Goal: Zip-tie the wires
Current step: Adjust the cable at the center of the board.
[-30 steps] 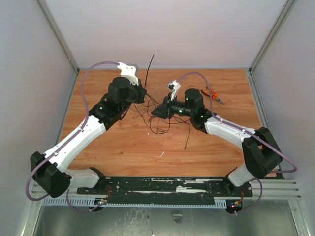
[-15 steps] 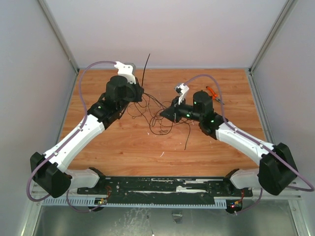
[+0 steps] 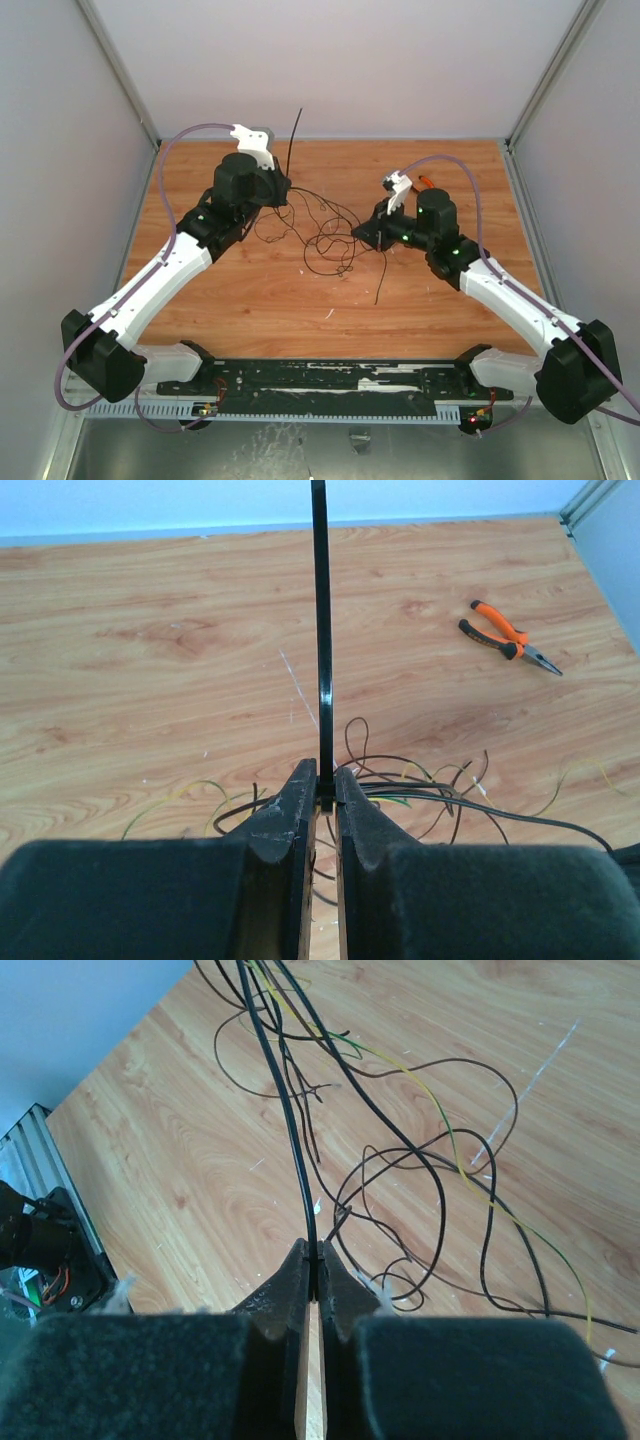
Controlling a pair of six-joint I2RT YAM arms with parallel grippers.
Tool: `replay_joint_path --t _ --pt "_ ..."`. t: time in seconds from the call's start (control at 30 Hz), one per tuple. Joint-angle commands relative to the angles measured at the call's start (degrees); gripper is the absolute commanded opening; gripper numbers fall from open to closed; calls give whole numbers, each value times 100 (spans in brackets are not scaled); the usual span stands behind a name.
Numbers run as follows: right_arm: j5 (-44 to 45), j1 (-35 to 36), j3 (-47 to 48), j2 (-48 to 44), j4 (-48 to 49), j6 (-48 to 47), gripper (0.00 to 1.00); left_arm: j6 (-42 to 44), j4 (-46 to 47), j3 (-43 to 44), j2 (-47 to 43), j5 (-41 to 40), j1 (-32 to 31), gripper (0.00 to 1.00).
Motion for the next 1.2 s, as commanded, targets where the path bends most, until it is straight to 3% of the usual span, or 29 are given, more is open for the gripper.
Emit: replay_joint_path --t 0.0,0.1,0.17,0.23,0.43,0.63,0.87,1.17 --pt "65 -153 -51 -119 -155 -105 0 54 67 69 -61 -18 65 0" --pt "-209 -192 -49 -103 -124 -165 3 75 67 82 -53 6 69 0" --pt "-458 -186 -30 -110 -113 -261 23 113 67 100 -53 9 68 0" --pt "-426 -202 8 -150 -182 -381 36 151 67 113 -55 17 73 0" --pt "-315 -540 -33 -341 63 -439 54 226 67 123 -93 21 67 0" --pt "-376 -731 170 230 403 -601 56 244 74 140 -99 89 66 0" --pt "-468 -927 266 1092 1444 -636 56 237 71 140 -102 201 61 0" --pt "-799 -856 799 2094 1493 -937 57 194 67 114 -114 269 66 0"
